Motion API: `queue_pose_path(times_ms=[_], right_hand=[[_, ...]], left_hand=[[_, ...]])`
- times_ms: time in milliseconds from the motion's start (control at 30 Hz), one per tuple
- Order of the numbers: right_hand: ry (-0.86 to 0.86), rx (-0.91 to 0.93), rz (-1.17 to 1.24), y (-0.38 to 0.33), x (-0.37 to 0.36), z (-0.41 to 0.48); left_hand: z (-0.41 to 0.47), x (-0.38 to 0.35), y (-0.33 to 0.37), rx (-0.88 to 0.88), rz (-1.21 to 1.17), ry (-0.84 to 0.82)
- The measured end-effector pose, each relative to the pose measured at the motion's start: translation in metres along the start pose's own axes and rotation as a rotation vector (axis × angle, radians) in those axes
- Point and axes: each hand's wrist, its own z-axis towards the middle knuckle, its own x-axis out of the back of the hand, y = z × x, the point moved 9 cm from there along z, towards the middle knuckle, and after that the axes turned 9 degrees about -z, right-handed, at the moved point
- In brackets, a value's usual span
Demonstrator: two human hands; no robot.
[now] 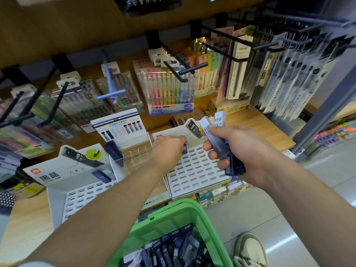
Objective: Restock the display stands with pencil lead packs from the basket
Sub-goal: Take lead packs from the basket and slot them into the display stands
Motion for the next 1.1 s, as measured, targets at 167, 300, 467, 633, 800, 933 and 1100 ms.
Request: queue_pose_path(times_ms=[167,300,467,633,800,933,1100], right_hand=[[0.013,-0.006,-0.012,0.000,0.002,-0.001],[0.002,-0.007,-0.015,0.001,0.003,-0.002],[0.008,-0.013,-0.007,0.001,0.004,-0.001],[0.000,-0.012,-0.007,0.000,0.004,-0.002],[0.011,-0.015,-0.002,0.000,0.010,-0.001],[0.010,-0.028,-0.013,0.003,0.011,0.000],[-0.059,-0.031,-0.060,0.005,0.005,0.001]], left_hand=[[-0.001,0.001,-0.002,0.095,-0.162,0.016],[-0.002,0.006,-0.007,0.108,-0.191,0.070],[0.006,0.002,0.003,0.063,0.020,-0.040],[0.005,0.006,0.001,0.056,0.067,-0.004],[0.005,0.000,-0.001,0.058,0.115,-0.032],[0.004,-0.007,0.009,0.067,0.247,-0.098],[-0.011,0.006,0.020,0.079,0.051,-0.048]])
